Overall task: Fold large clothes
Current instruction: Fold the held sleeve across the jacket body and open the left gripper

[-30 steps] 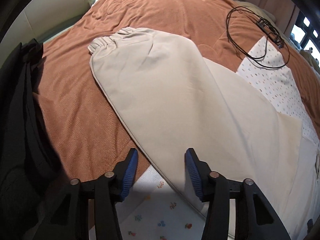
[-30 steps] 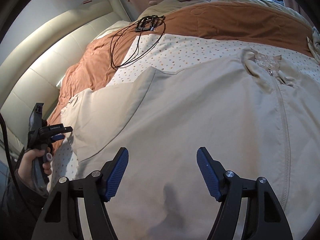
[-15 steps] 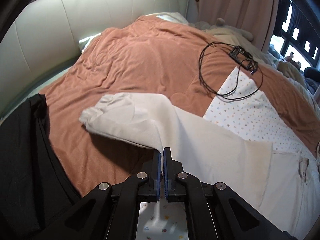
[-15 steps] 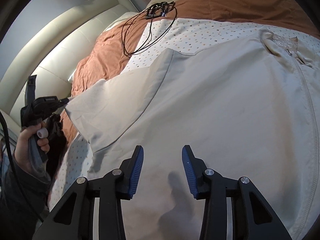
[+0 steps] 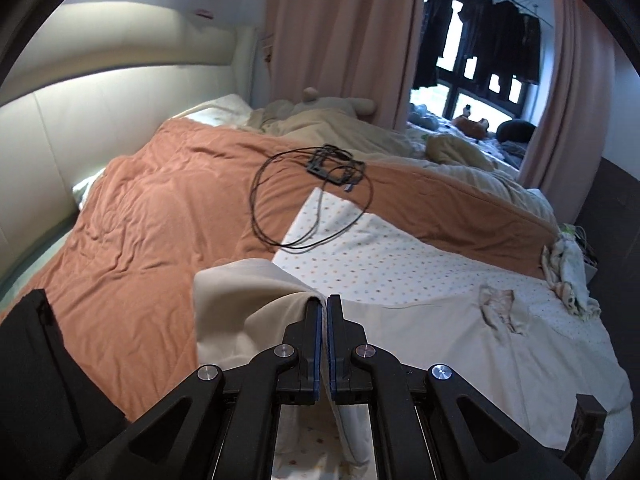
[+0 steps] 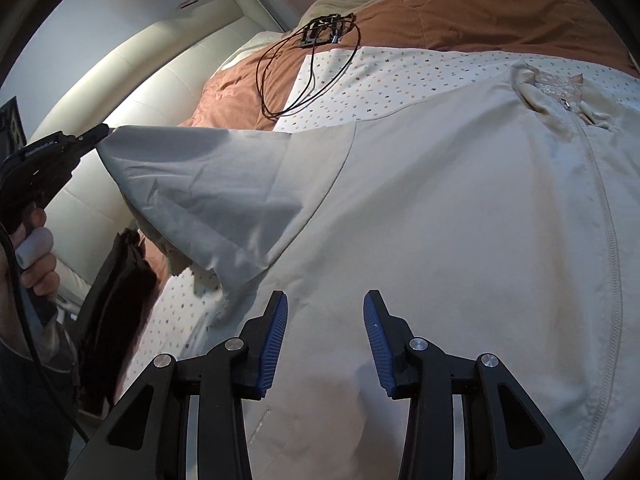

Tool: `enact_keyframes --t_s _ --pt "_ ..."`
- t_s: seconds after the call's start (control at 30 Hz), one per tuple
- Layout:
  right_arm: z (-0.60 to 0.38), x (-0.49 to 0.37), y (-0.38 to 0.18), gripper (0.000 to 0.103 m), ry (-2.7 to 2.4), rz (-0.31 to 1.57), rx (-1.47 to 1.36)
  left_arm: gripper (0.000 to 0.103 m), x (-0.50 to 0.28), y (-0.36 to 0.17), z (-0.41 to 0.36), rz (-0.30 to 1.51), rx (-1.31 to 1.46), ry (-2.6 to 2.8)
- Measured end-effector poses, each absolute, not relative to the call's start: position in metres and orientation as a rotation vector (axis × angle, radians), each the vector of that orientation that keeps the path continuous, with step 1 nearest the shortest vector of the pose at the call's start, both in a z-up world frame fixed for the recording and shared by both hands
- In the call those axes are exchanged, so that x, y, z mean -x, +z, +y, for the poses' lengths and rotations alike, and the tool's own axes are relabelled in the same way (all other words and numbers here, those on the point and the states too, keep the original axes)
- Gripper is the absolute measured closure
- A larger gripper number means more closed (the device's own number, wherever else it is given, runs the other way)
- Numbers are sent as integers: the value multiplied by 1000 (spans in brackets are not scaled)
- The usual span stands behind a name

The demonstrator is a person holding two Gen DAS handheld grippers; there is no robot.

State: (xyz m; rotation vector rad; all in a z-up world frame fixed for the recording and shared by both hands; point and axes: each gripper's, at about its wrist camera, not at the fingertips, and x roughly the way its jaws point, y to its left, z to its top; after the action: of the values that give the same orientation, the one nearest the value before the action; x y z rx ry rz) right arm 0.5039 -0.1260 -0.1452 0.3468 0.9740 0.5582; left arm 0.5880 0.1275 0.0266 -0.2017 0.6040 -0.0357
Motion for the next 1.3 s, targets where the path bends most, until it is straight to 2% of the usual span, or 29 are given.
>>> enact_keyframes --t_s 0.27,0.77,0.8,0.83,0.87,0.93,1.0,1.03,1.17,1.23,1.3 --pt "-172 -476 -132 62 475 944 -325 101 -572 26 51 616 178 -232" --pt "-272 -420 -136 61 283 935 -410 101 -554 -44 -51 783 286 -389" --pt "-276 -420 -134 59 278 928 -402 99 -552 -51 -57 807 301 -399" --pt "-281 -419 -134 52 273 924 -401 98 -550 -57 -61 830 318 -406" --pt "-286 -421 -135 48 268 918 -414 94 -549 -63 -64 852 329 -407" --pt "-296 -423 -139 45 262 911 -457 71 -543 -72 -69 896 341 -407" --pt "-301 -428 -147 45 279 941 -508 20 -534 -75 -68 900 366 -400" --pt "-303 -429 -150 45 294 952 -530 13 -529 -75 -65 889 374 -381" --pt "-304 -431 -152 44 321 947 -549 11 -513 -69 -48 827 427 -308" --pt "-301 -432 -152 36 319 936 -542 11 -509 -66 -35 793 449 -255" --pt "-295 -432 -152 35 318 925 -523 11 -505 -66 -20 765 473 -204"
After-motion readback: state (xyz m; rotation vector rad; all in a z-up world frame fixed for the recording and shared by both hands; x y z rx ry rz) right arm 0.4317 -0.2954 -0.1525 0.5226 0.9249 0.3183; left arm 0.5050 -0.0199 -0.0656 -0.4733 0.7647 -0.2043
